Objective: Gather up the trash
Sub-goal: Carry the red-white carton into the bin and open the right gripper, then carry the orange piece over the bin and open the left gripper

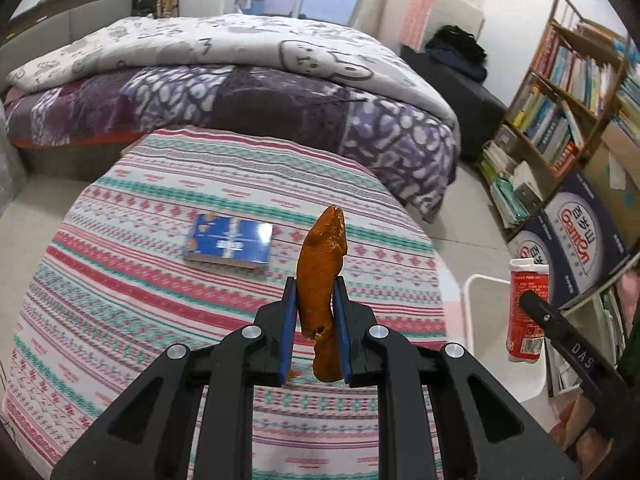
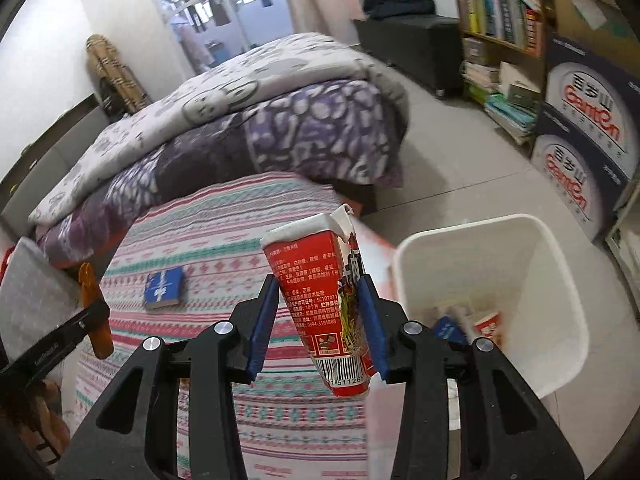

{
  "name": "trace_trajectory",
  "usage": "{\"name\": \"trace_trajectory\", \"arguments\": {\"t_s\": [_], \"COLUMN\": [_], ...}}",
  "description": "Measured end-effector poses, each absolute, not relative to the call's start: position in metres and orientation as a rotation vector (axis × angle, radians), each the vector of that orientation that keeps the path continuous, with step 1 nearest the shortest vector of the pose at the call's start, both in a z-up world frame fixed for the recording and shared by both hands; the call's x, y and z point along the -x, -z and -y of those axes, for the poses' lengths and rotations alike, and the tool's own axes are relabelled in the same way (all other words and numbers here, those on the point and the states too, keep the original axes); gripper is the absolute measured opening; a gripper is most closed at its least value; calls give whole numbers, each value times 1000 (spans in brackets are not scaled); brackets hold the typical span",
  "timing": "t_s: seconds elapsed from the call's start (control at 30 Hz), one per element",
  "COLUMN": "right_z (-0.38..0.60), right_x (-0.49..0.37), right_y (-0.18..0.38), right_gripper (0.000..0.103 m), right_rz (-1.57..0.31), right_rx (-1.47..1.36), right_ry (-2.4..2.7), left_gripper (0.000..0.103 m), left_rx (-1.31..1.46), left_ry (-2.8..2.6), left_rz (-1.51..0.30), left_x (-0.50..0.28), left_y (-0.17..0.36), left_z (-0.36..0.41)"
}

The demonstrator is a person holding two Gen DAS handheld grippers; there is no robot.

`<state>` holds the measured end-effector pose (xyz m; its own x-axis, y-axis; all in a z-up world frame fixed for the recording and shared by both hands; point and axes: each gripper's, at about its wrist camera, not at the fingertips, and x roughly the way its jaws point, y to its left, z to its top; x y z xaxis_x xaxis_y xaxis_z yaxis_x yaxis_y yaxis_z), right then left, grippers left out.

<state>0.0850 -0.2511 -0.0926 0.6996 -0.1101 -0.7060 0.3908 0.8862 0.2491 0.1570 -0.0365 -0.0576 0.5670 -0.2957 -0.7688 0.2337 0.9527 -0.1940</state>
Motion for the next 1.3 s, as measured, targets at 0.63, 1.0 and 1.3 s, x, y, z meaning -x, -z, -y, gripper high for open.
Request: {"name": "trace_trajectory", "arguments": {"t_s": [0.63,1.0,1.3], "right_z": [363,409,423], "right_x": [-35,-1,14], "right_y": [99,92,86], "right_gripper": [69,81,86], "right_rz": [-750,-706,-666], "right_rx": [-546,-643,-712], "right_ry": [586,689,705], "left_gripper": [18,18,32], "left_rx": [5,1,44], "left_ry": [553,718,827], "left_rz": [-1011,-1066,-1076], "left_x": [-124,-98,-84], "left_y": [97,115,120], "left_z": [160,230,269]}}
